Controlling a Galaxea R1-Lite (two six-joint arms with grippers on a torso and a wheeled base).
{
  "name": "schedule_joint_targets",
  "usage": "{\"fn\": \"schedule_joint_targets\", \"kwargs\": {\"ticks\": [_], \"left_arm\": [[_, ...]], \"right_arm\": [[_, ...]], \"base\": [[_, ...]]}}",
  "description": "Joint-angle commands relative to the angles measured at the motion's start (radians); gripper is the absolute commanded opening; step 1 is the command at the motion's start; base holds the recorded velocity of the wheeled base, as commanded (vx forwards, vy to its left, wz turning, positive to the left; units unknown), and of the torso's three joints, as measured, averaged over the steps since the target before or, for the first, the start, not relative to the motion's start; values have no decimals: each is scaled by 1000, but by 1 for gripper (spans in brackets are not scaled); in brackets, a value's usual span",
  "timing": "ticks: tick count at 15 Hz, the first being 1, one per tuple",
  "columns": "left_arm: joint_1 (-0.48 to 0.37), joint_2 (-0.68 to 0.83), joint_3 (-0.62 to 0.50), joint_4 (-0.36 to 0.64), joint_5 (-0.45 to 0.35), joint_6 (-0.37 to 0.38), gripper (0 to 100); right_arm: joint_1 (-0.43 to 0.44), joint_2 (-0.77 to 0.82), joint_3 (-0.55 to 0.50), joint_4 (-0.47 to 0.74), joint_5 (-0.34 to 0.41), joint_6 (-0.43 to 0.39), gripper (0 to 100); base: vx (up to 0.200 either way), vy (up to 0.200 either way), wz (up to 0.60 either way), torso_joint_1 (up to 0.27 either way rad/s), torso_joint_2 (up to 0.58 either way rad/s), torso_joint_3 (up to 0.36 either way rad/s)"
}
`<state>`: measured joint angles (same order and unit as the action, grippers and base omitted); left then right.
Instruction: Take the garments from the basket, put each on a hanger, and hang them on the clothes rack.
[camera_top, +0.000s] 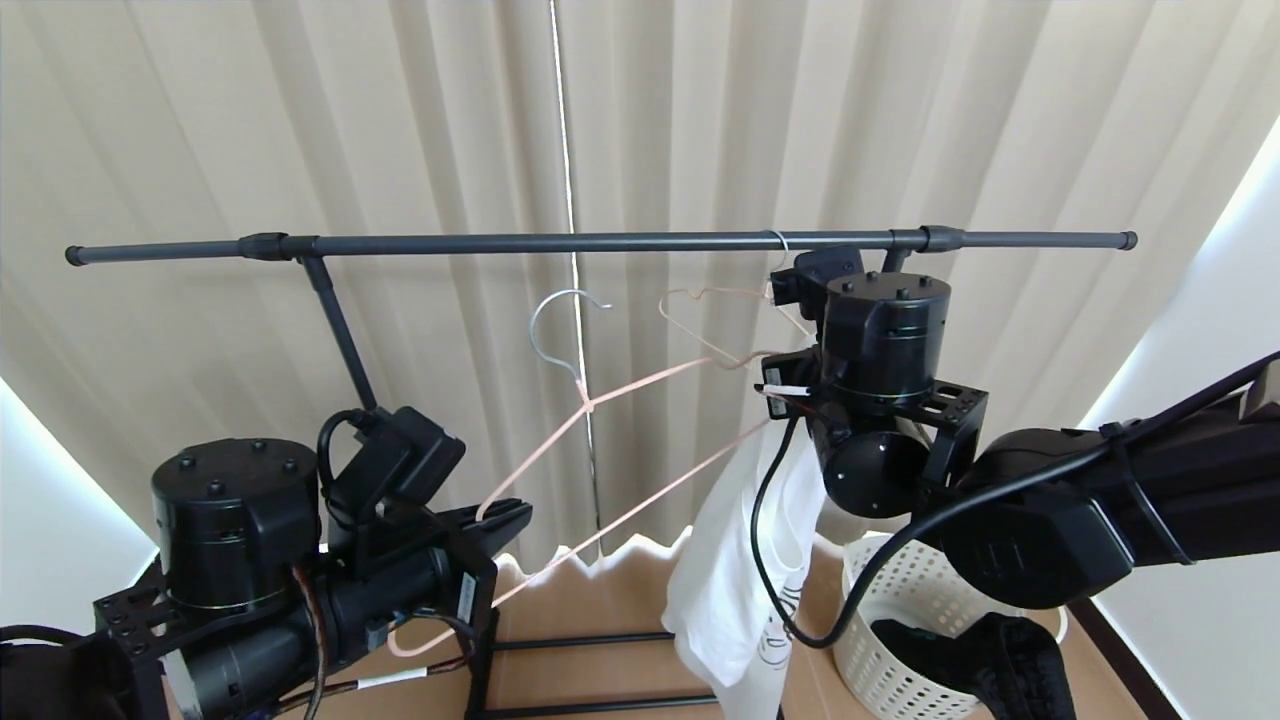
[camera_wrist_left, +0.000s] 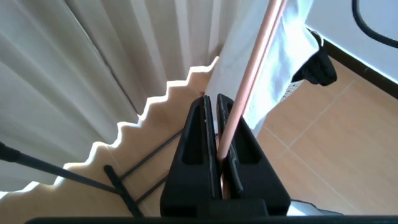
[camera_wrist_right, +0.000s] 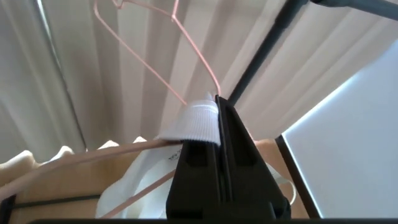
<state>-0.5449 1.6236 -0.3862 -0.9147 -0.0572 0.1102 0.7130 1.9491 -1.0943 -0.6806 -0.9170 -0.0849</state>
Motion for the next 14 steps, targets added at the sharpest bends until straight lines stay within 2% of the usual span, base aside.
{"fn": "schedule_joint_targets", "kwargs": {"ticks": [1, 3, 7, 9, 14], "left_arm": [[-26, 30, 0, -32, 40, 0, 0], [-43, 48, 7, -81, 96, 0, 0], [-41, 50, 6, -93, 99, 0, 0], [-43, 50, 6, -93, 99, 0, 0], [-58, 51, 4, -93, 102, -20, 0]], "right_arm": [[46, 7, -7, 0, -48, -3, 0], [60, 10, -27, 0, -114, -3, 0], [39, 16, -62, 0, -154, -3, 0], [36, 16, -62, 0, -155, -1, 0], [92, 16, -50, -14, -154, 7, 0]], "base": [[0, 0, 0, 0, 0, 0], [0, 0, 0, 0, 0, 0], [0, 0, 0, 0, 0, 0], [0, 0, 0, 0, 0, 0], [0, 0, 0, 0, 0, 0]]}}
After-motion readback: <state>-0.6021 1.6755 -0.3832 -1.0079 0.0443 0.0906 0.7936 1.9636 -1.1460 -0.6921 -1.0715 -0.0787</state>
